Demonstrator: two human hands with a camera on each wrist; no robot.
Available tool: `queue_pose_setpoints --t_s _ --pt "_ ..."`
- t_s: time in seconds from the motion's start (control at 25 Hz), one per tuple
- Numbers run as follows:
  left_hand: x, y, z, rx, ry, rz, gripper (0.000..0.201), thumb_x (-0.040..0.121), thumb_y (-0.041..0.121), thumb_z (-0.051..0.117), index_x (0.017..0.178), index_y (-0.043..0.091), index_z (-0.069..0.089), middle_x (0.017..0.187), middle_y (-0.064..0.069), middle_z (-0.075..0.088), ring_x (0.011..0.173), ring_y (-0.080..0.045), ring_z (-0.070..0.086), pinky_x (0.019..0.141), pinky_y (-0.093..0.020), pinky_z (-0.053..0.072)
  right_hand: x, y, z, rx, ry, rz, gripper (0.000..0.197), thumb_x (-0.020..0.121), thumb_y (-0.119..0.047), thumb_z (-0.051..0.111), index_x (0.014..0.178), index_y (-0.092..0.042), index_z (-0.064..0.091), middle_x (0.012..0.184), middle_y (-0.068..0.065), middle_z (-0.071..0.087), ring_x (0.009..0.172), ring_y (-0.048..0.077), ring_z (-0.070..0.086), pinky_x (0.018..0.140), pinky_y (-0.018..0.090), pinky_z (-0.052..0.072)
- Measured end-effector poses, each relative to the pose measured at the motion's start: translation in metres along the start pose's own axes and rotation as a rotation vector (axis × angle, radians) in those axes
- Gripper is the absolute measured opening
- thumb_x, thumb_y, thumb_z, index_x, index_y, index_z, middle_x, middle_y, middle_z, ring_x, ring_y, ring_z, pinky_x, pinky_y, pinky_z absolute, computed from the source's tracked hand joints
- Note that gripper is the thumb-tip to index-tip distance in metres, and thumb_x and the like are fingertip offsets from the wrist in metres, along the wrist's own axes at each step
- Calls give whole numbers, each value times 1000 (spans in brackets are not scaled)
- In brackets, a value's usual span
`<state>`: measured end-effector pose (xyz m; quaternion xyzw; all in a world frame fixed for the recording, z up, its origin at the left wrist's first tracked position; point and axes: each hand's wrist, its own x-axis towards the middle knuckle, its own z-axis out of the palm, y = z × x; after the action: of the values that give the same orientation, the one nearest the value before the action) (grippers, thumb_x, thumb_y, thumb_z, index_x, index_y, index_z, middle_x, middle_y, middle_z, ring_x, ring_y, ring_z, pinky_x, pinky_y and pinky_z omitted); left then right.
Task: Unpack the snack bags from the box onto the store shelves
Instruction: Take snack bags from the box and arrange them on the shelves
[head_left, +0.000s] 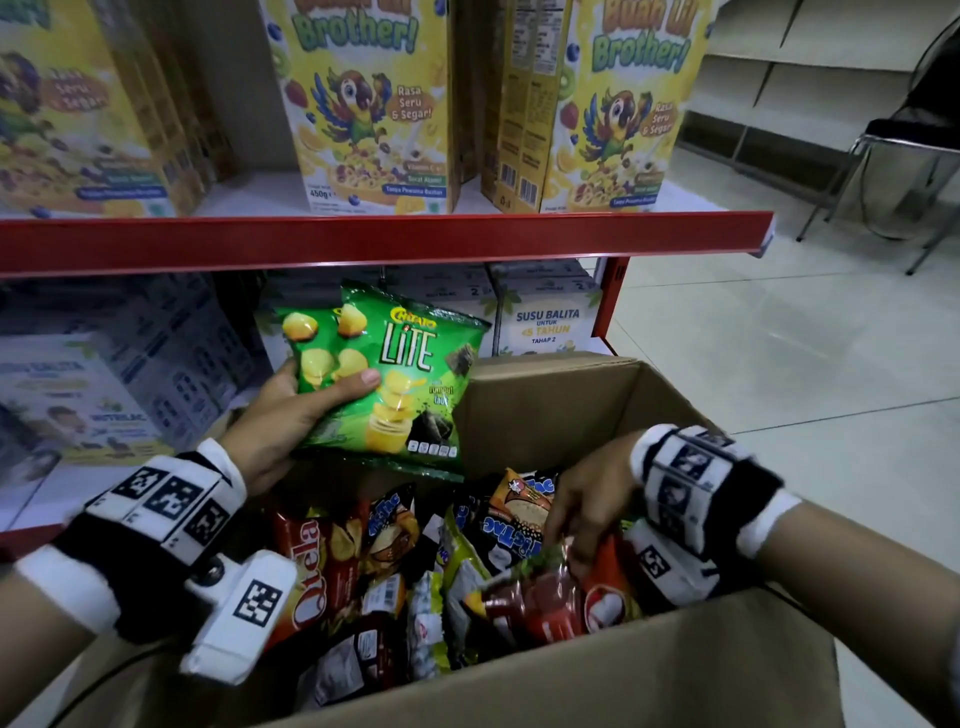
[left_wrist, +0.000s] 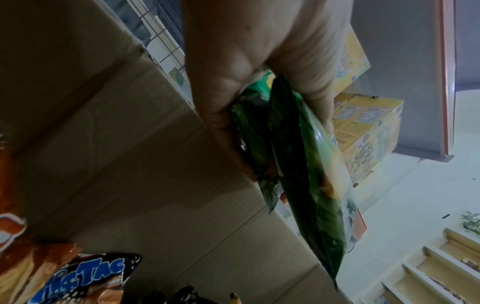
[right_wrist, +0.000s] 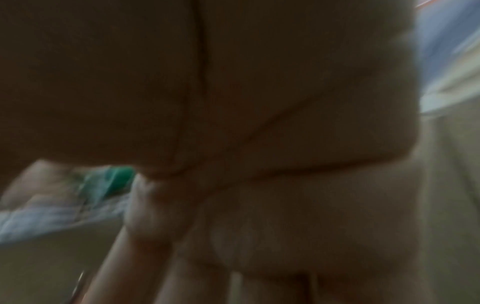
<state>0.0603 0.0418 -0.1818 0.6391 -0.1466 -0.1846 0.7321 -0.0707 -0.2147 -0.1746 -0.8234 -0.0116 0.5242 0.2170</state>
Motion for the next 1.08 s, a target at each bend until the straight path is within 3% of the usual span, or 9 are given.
queue_pose_setpoints --t_s 0.16,0.24,0.4,0.56,0.68,0.76,0.84,0.92,1.08 --pt "4 12 -2 -24 97 111 82 52 36 80 127 20 52 108 -1 72 93 -18 71 72 -30 57 -60 18 -22 392 345 -256 32 85 -11 66 116 -16 62 100 5 72 83 19 68 74 30 56" --pt "2 14 2 -28 134 140 84 50 38 80 128 23 51 106 3 72 95 -17 70 79 -34 55 -84 25 -29 556 454 -406 40 80 -14 63 120 -13 60 99 11 72 76 20 68 66 28 56" --pt "-7 13 19 -4 150 149 77 49 40 82 120 29 52 101 9 74 94 -12 71 83 -34 57 -101 30 -30 991 596 -783 53 72 -7 60 124 -15 59 111 19 68 87 29 70 72 34 59" --pt "-7 11 35 7 168 96 95 48 43 89 130 22 45 117 -1 67 106 -21 66 96 -44 50 -77 15 -27 1283 652 -984 75 69 1 51 139 -24 43 116 17 67 90 33 69 71 43 59" --pt "-8 6 45 -5 174 56 111 38 49 91 131 18 39 120 -4 65 105 -24 66 94 -47 51 -63 -5 -22 1372 600 -954 52 85 -24 51 136 -29 46 120 16 65 98 41 66 72 58 55" --pt "-9 3 47 13 188 35 119 33 54 92 133 22 34 122 -3 63 108 -24 64 96 -49 50 -58 -11 -21 1287 681 -853 67 75 -45 68 135 -25 46 118 14 67 100 39 66 70 52 56" --pt "-11 2 46 25 191 23 126 31 58 91 137 25 31 129 -3 59 115 -26 60 100 -50 46 -55 -16 -21 1143 877 -718 83 61 -33 84 134 -27 44 112 11 70 97 32 69 74 43 58" --pt "-12 3 45 27 190 22 128 32 60 90 140 25 31 132 -4 57 118 -28 57 101 -51 45 -56 -14 -22 1073 980 -663 81 55 -18 84 128 -22 50 108 11 71 91 29 71 74 39 58" --pt "-11 8 38 -12 167 24 111 41 52 90 134 19 39 123 -5 64 108 -25 64 95 -48 50 -77 -7 -25 907 847 -667 55 57 -16 84 109 -17 66 105 12 72 91 28 71 70 31 57"
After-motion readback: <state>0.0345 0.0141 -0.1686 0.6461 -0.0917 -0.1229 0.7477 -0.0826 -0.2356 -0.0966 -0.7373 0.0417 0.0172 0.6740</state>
